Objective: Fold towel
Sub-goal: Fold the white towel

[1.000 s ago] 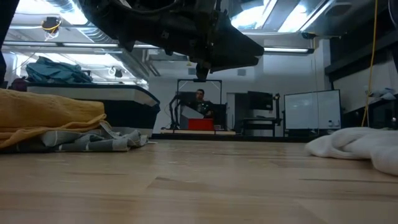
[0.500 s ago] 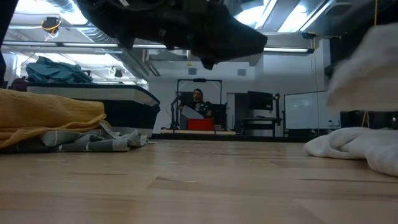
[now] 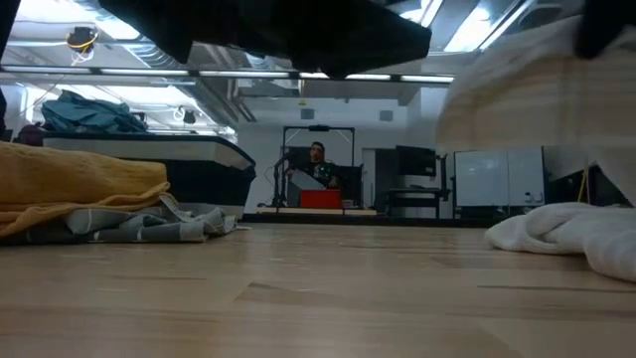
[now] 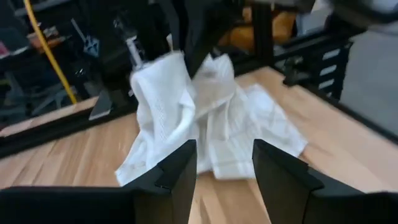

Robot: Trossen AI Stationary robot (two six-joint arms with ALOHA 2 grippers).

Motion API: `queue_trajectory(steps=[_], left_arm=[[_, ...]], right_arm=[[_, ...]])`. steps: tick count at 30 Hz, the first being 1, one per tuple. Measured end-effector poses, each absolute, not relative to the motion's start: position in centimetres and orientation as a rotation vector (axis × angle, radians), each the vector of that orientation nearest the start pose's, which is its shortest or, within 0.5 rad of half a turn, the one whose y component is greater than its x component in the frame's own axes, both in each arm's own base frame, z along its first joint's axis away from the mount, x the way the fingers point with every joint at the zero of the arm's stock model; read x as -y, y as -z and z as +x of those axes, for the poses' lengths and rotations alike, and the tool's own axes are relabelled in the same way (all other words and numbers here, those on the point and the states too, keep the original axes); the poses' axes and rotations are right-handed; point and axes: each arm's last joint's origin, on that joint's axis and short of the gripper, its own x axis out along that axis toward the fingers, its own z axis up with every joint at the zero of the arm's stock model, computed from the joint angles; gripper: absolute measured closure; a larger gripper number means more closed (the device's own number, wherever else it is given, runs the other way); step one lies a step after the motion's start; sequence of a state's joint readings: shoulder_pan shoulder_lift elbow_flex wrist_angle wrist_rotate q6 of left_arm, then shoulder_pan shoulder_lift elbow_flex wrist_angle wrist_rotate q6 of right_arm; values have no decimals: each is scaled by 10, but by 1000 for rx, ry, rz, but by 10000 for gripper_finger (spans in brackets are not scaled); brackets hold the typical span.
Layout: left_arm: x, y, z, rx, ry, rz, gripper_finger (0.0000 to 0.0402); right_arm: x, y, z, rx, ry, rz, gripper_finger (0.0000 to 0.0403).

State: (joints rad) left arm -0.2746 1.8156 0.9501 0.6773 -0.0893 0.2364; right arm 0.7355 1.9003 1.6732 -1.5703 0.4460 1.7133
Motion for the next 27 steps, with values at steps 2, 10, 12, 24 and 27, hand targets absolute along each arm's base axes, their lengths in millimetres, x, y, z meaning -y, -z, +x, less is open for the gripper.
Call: queue_trajectory(steps=[2, 10, 12, 24, 27], left_arm=[[100, -191, 369, -192, 171, 280, 246], [85, -185, 371, -275, 58, 288, 230], [82, -186, 372, -267, 49, 277, 229], [84, -191, 373, -210, 49, 274, 302], [87, -191, 372, -205, 60, 313, 355]], right_arm=[[-213, -268, 262, -1091, 946, 392, 391], [-209, -282, 272, -1018, 909, 383, 387], [-210, -285, 272, -1003, 901, 389, 390], [-210, -291, 274, -969, 891, 396, 389], [-210, -291, 274, -968, 891, 396, 388]])
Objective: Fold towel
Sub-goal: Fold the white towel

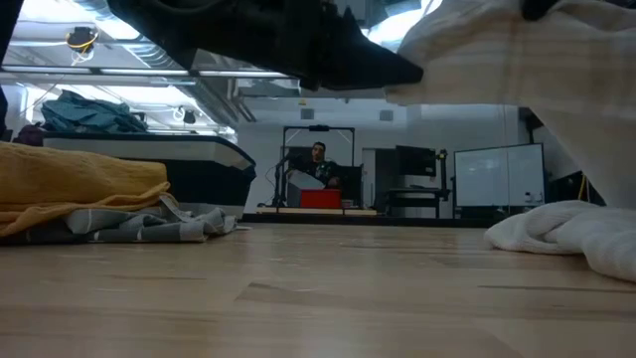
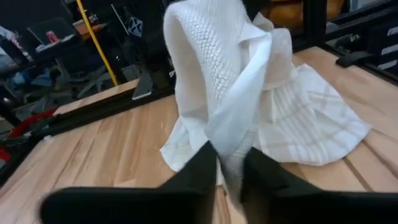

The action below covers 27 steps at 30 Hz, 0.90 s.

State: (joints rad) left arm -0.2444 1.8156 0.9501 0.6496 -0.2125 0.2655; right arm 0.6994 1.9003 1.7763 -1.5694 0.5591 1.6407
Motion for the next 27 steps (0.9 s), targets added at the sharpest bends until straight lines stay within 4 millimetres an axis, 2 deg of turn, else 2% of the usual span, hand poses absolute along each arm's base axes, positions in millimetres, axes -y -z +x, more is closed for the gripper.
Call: queue_trajectory(steps=[3, 7, 14, 21, 24, 27], left_arm=[[89, -191, 372, -205, 67, 319, 393], [93, -194, 370, -198, 75, 319, 398], [93, -211, 364, -161, 39, 360, 400], [93, -219, 352, -267, 17, 470, 401], [91, -223, 346, -313, 19, 507, 401], [91, -228, 340, -344, 13, 529, 401]], right_arm=[[-210, -291, 274, -968, 891, 395, 387], [-210, -291, 274, -970, 891, 396, 387], [-211, -290, 273, -1032, 865, 390, 386], [-209, -290, 278, -1037, 851, 423, 386], [-205, -289, 285, -1042, 818, 412, 374], [-197, -289, 292, -1055, 823, 409, 341]])
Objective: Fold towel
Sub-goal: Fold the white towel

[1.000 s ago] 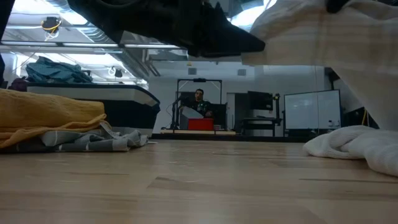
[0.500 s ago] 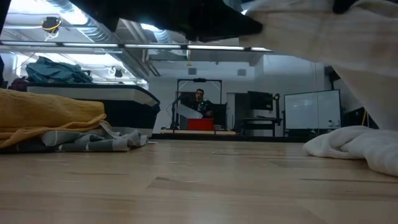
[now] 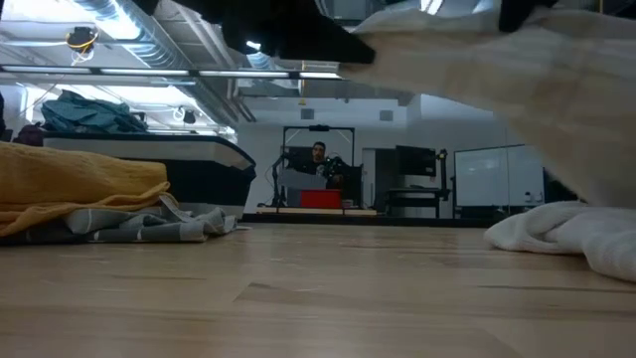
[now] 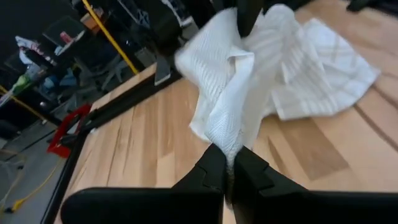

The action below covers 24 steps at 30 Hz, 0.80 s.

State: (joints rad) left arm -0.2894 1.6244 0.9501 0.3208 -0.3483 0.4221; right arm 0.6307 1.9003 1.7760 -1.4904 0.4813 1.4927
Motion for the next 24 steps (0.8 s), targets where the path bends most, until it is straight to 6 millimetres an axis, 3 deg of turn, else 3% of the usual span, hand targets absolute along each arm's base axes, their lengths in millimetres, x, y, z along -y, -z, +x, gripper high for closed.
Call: queue_trajectory(steps=[7, 15, 19, 24], left_arm=[[87, -244, 326, -384, -24, 551, 401], [78, -271, 298, -433, -59, 569, 401], [73, -290, 285, -383, -72, 560, 401], [65, -323, 270, -290, -125, 586, 401]], right_arm=[[-165, -288, 311, -1150, 856, 451, 271], [-145, -286, 323, -1355, 711, 482, 261], [-142, -293, 321, -1300, 732, 450, 261], [-150, -321, 314, -1172, 743, 350, 260]])
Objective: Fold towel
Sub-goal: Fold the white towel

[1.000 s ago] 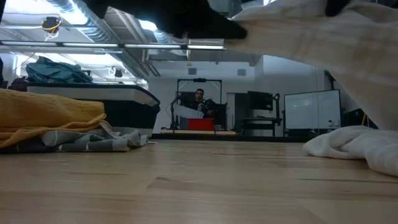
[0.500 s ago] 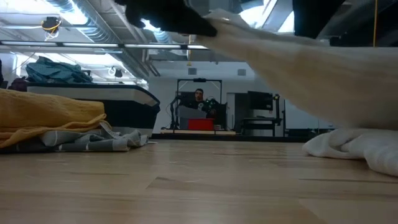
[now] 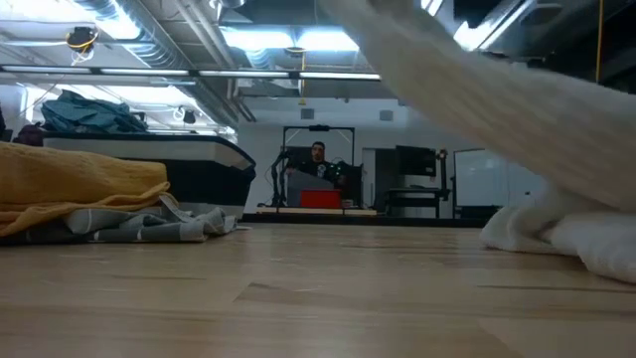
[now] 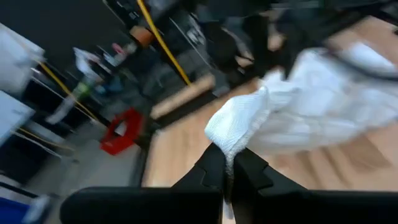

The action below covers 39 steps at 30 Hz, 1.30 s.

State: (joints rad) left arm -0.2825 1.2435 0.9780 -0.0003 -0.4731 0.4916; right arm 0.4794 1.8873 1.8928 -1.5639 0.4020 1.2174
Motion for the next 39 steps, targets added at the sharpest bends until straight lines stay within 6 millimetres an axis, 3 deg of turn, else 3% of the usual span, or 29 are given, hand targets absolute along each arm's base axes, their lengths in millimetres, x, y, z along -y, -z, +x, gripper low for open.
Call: queue_trajectory(steps=[6, 10, 14, 24, 28, 33, 39], left_arm=[[48, -373, 254, -143, -216, 563, 402], [41, -386, 244, -107, -245, 542, 402], [40, -388, 236, -120, -236, 534, 402], [51, -372, 231, -268, -153, 527, 401], [54, -371, 230, -271, -137, 531, 401], [55, -371, 230, -270, -135, 533, 401], [55, -371, 230, -271, -136, 532, 401]], right_arm=[[-167, -355, 305, -1001, 666, 291, 260], [-177, -362, 299, -982, 612, 254, 260], [-183, -360, 300, -974, 593, 259, 260], [-180, -359, 317, -872, 602, 356, 260], [-182, -343, 325, -903, 621, 334, 260], [-189, -299, 331, -1054, 662, 308, 260], [-190, -259, 329, -1102, 797, 452, 260]])
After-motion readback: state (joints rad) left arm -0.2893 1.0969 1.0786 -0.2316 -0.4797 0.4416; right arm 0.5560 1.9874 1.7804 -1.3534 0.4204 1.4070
